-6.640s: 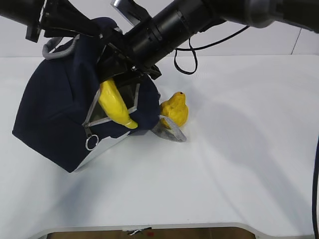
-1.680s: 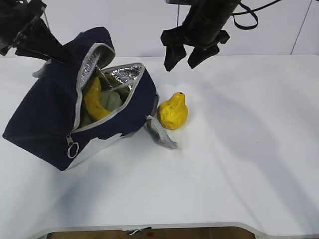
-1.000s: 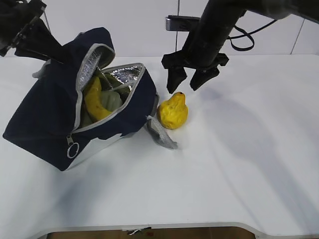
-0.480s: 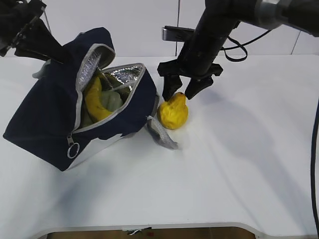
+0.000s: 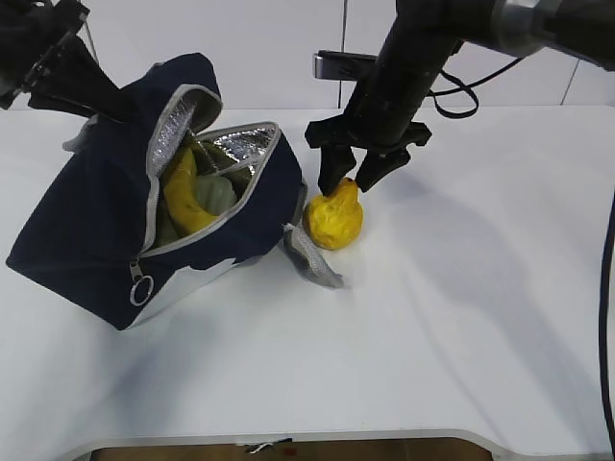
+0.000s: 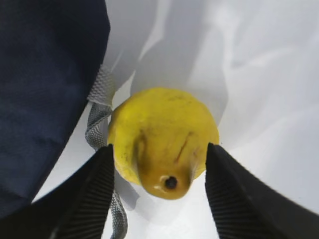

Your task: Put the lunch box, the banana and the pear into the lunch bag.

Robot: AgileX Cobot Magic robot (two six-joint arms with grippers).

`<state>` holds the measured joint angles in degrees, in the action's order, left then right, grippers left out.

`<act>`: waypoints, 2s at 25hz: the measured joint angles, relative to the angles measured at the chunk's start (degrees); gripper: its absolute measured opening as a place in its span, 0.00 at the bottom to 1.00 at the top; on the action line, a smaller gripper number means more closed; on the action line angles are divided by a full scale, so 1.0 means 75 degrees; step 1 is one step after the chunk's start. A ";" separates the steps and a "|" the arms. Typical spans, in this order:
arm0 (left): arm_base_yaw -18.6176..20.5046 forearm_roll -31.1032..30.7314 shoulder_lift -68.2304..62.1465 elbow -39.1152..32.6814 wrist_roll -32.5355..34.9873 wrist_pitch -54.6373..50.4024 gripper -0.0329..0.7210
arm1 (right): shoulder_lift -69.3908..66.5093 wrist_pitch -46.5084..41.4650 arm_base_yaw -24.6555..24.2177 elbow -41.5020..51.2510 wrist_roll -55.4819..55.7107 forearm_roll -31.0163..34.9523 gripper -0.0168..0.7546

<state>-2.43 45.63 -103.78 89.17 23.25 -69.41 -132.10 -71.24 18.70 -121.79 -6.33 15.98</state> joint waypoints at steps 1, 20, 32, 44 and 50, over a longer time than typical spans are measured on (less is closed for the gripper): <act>0.0000 0.0000 0.0000 0.0000 0.0000 0.0000 0.05 | 0.0000 0.0000 0.0000 0.0000 0.0000 0.0000 0.63; 0.0000 0.0000 0.0000 0.0000 0.0000 0.0000 0.05 | -0.0142 0.0014 0.0000 0.0013 0.0000 0.0058 0.37; 0.0000 0.0000 0.0000 0.0000 0.0000 0.0000 0.05 | 0.1350 -0.0004 0.0000 0.0013 0.0017 0.0265 0.35; 0.0000 0.0029 0.0000 0.0000 0.0000 0.0000 0.05 | 0.0796 -0.0035 0.0319 0.0013 -0.0906 0.3490 0.36; 0.0000 0.0040 0.0000 0.0000 0.0000 0.0000 0.05 | 0.0427 0.0561 0.0464 0.0013 -0.1097 0.3621 0.43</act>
<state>-2.43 45.94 -103.78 89.17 23.25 -69.41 -128.89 -67.03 22.18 -121.69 -14.55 43.13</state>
